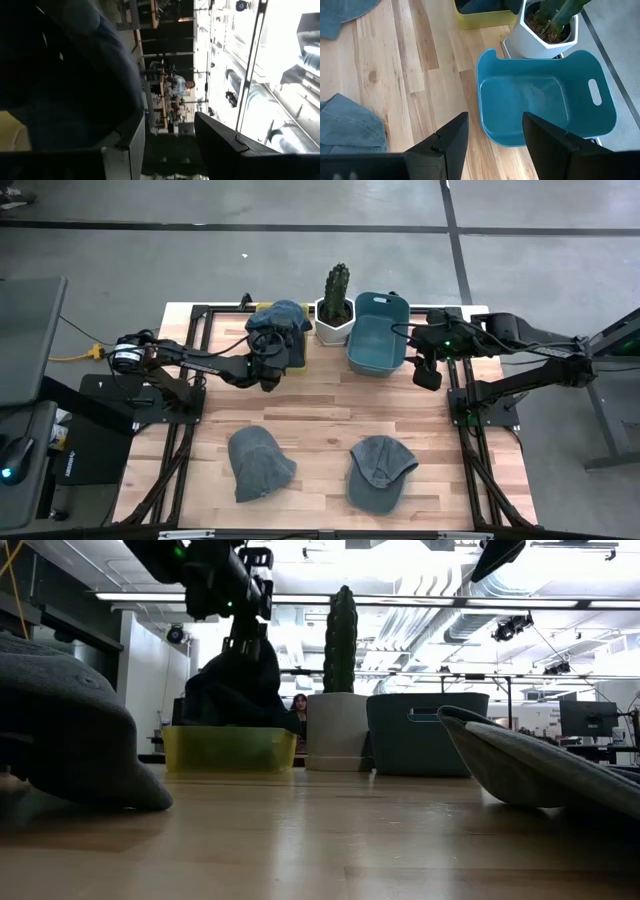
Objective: Pick & Place hat
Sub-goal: Put the blue cap into the yellow bin
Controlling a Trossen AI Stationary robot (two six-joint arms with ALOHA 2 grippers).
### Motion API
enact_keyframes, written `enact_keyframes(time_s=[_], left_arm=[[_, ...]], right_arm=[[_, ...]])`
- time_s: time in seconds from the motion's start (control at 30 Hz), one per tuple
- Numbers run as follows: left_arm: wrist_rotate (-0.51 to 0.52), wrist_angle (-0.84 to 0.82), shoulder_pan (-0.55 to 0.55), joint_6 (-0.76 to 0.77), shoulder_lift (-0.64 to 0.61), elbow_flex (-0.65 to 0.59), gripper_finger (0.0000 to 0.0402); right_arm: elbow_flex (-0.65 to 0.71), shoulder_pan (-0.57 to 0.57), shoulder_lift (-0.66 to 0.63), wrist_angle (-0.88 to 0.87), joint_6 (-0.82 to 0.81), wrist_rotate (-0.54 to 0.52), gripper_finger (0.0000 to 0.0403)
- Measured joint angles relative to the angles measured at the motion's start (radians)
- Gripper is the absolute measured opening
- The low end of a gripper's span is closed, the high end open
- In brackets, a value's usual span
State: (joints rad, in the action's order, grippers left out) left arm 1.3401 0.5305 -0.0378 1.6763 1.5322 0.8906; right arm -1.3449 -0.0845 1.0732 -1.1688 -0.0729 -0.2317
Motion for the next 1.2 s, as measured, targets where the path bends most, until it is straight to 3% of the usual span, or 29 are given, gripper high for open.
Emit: enact_keyframes(time_s=[0.27,0.37,0.53,0.7,0.77,0.9,0.97,1.2], left_arm=[[-0.001,-0.001,0.051,-0.011,-0.026,0.001,0.0149],[-0.009,0.000,0.061,-0.082,-0.026,0.001,0.0149],[-0.085,0.004,0.042,-0.334,-0.095,0.004,0.0124],[-0.195,-0.015,-0.025,-0.698,-0.171,0.029,0.0024],[-0.240,-0.013,-0.054,-0.812,-0.189,0.053,0.0010],[-0.325,-0.197,-0.124,-0.903,-0.224,0.111,0.0003],[-0.353,-0.366,-0.162,-0.909,-0.227,0.147,0.0002],[-0.801,-0.821,-0.346,-1.157,-0.224,0.311,0.0000]], right_arm=[[0.000,0.000,0.000,0.036,0.007,-0.001,0.0181],[0.000,0.000,0.000,0.037,0.010,-0.001,0.0181],[0.000,0.000,0.000,0.037,0.010,-0.001,0.0181],[0.000,0.000,0.000,0.037,0.010,-0.001,0.0181],[0.000,0.000,0.000,0.037,0.010,-0.001,0.0181],[0.000,0.000,0.000,0.037,0.014,-0.001,0.0181],[0.000,0.000,0.000,0.037,0.015,-0.001,0.0181],[0.000,0.000,0.000,0.036,0.012,0.003,0.0181]])
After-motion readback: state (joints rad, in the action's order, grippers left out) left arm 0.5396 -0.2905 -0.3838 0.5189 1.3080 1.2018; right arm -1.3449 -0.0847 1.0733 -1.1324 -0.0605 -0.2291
